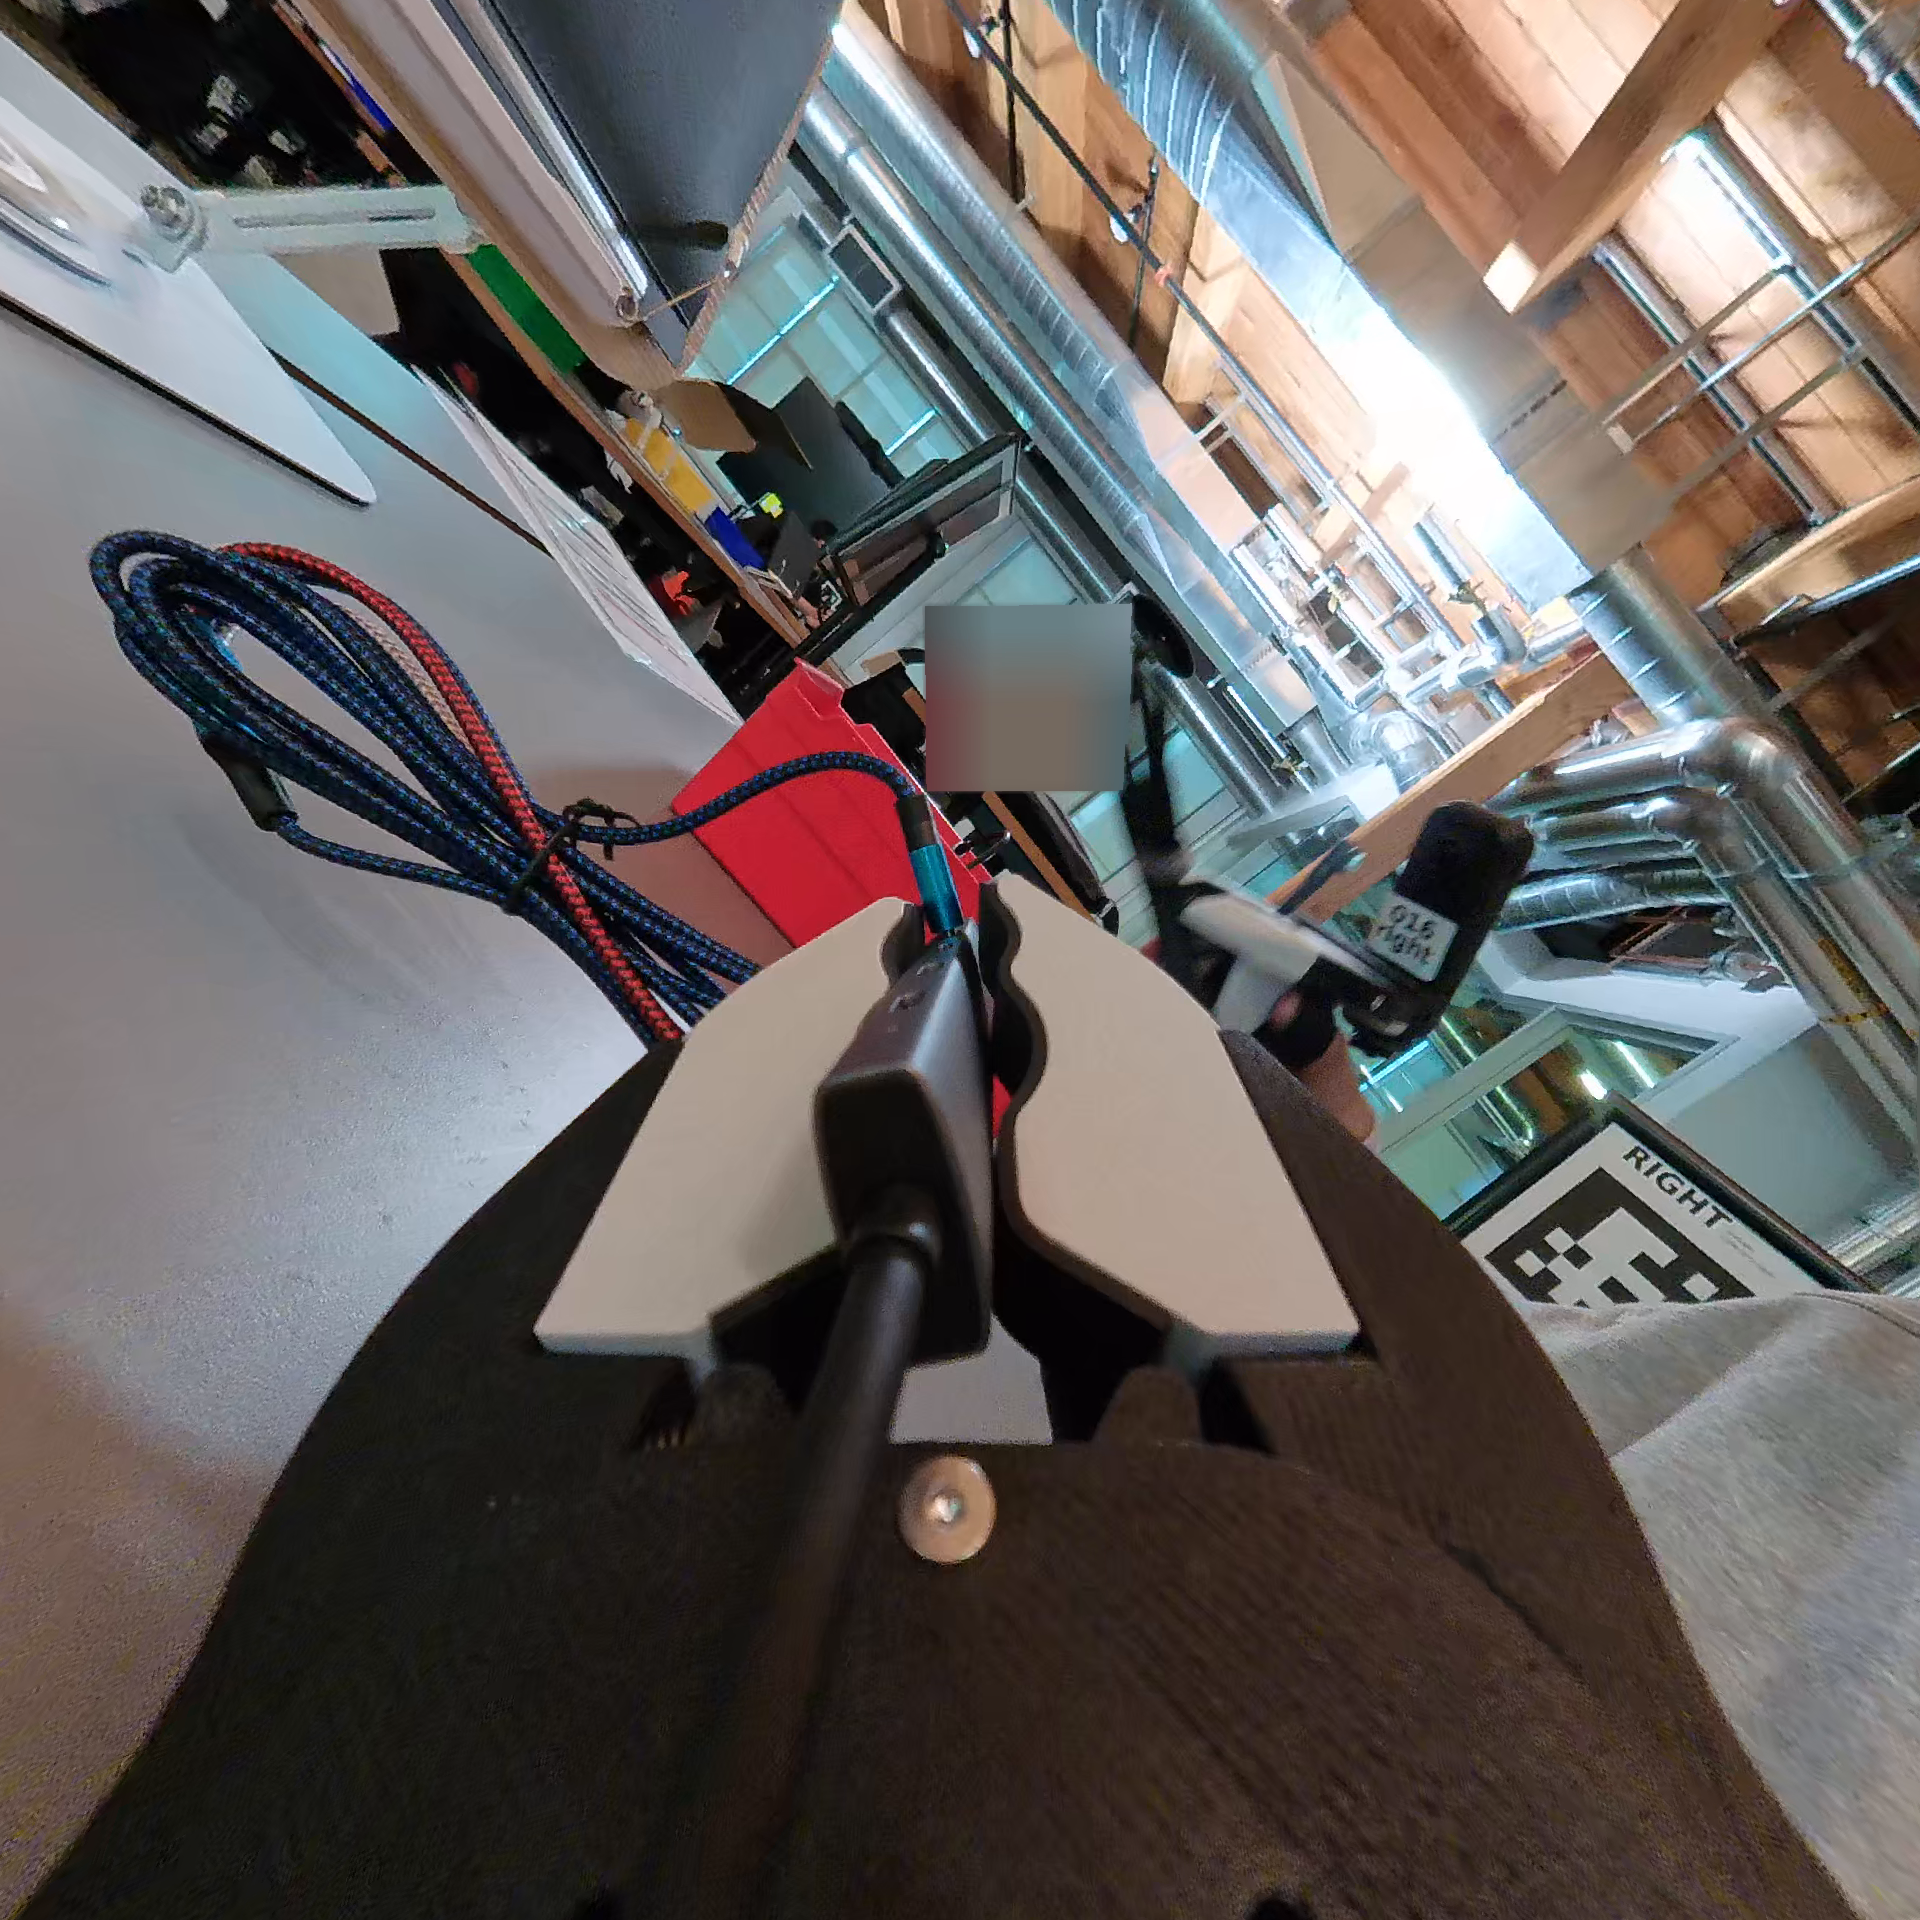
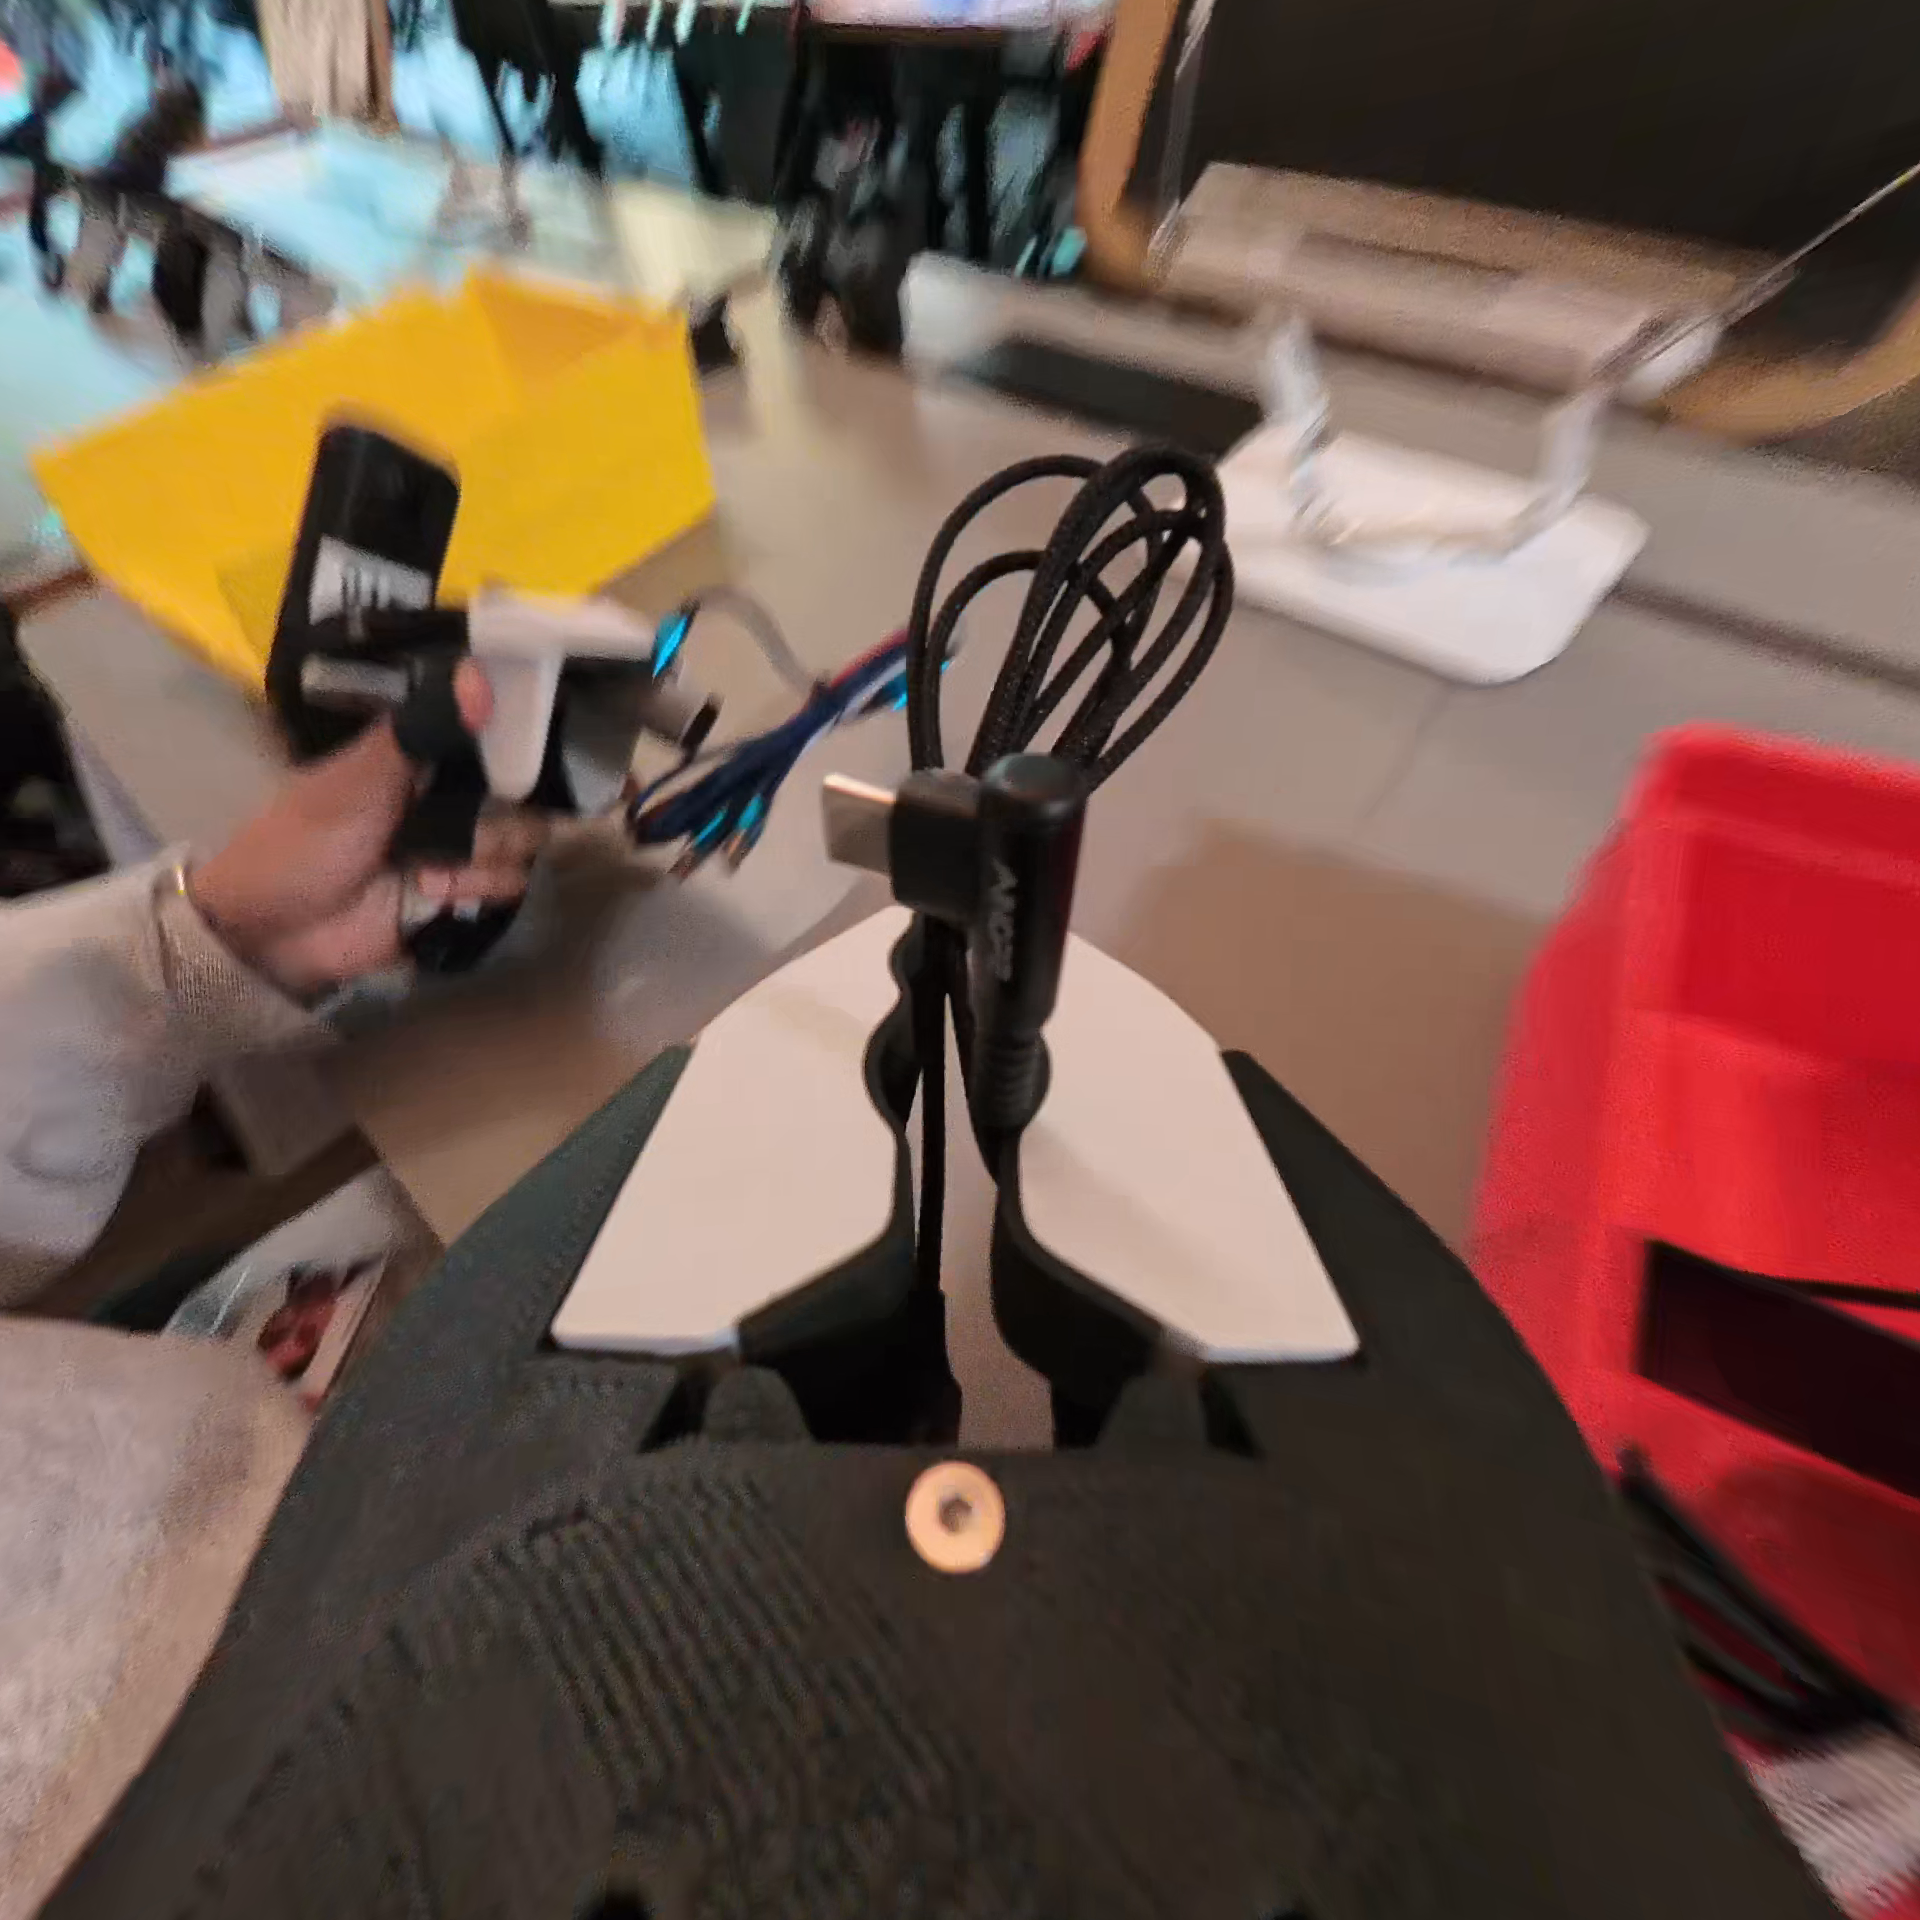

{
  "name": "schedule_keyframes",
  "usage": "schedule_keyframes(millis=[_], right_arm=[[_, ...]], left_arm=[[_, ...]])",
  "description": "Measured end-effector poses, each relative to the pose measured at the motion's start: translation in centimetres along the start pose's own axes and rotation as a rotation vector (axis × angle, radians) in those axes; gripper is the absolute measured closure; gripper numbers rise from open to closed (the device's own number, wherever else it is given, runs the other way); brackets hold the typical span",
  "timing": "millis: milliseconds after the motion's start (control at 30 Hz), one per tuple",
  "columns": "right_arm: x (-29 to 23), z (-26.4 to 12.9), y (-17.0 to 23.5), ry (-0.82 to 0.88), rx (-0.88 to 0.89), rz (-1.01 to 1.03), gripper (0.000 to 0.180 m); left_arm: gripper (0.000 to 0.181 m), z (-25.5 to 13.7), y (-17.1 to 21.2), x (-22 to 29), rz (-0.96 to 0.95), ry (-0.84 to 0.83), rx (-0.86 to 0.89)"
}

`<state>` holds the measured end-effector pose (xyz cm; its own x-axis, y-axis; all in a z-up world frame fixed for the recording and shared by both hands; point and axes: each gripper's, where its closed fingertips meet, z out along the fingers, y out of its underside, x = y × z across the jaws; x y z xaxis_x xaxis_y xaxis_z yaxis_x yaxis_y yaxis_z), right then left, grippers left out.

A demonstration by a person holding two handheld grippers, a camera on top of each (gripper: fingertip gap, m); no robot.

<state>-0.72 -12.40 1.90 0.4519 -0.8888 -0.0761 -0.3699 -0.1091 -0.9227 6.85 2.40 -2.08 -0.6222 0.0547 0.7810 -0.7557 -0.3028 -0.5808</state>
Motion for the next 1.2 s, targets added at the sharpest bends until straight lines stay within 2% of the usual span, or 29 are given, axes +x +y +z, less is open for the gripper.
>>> schedule_keyframes(millis=[33,100,167,267,333,467,567,633,700,733,800,867,967,1033,1067,1200], right_arm=[[1.5,-2.4,-2.2,0.059,0.075,-0.005,0.169],[5.2,-8.1,-5.9,0.218,0.227,-0.009,0.169],[9.3,-13.8,-7.5,0.392,0.35,0.018,0.169],[14.5,-20.2,-5.8,0.62,0.518,0.121,0.169],[16.7,-22.0,-2.8,0.709,0.624,0.228,0.169],[18.7,-19.9,3.5,0.766,0.588,0.381,0.169],[19.4,-17.7,5.7,0.742,0.55,0.504,0.168],[18.9,-14.5,6.8,0.68,0.432,0.518,0.165],[18.1,-11.1,8.5,0.634,0.236,0.502,0.126],[17.8,-10.3,8.8,0.635,0.191,0.469,0.116],[17.7,-10.7,7.8,0.688,0.211,0.352,0.106],[18.0,-12.7,6.1,0.778,0.272,0.233,0.103],[17.8,-16.5,3.2,0.879,0.441,0.094,0.11],[16.5,-18.2,1.2,0.881,0.574,0.019,0.113],[15.9,-18.5,0.4,0.877,0.608,-0.025,0.112],[13.0,-16.0,-0.7,0.811,0.532,-0.167,0.12]], left_arm=[[0.168,-0.1,-0.1,0.0,-0.005,0.003,0.003],[0.168,0.0,0.0,-0.1,-0.014,0.005,0.002],[0.168,0.3,0.4,-0.1,-0.02,0.006,-0.014],[0.168,0.7,1.0,0.2,-0.013,0.011,-0.036],[0.168,1.0,1.5,0.3,0.002,0.007,-0.056],[0.168,1.5,2.2,0.4,0.015,0.003,-0.088],[0.168,1.6,2.4,0.4,0.012,0.007,-0.094],[0.168,1.6,2.6,0.3,0.019,0.002,-0.104],[0.167,1.7,2.8,0.4,0.026,0.001,-0.119],[0.168,1.8,2.9,0.4,0.028,0.003,-0.126],[0.168,1.8,3.0,0.5,0.026,0.007,-0.132],[0.167,1.7,3.1,0.6,0.021,0.013,-0.134],[0.167,1.7,3.1,0.5,0.012,0.018,-0.134],[0.167,1.7,3.2,0.6,0.006,0.022,-0.139],[0.167,1.8,3.3,0.6,0.004,0.024,-0.142],[0.168,2.1,4.0,1.0,0.001,0.046,-0.173]])
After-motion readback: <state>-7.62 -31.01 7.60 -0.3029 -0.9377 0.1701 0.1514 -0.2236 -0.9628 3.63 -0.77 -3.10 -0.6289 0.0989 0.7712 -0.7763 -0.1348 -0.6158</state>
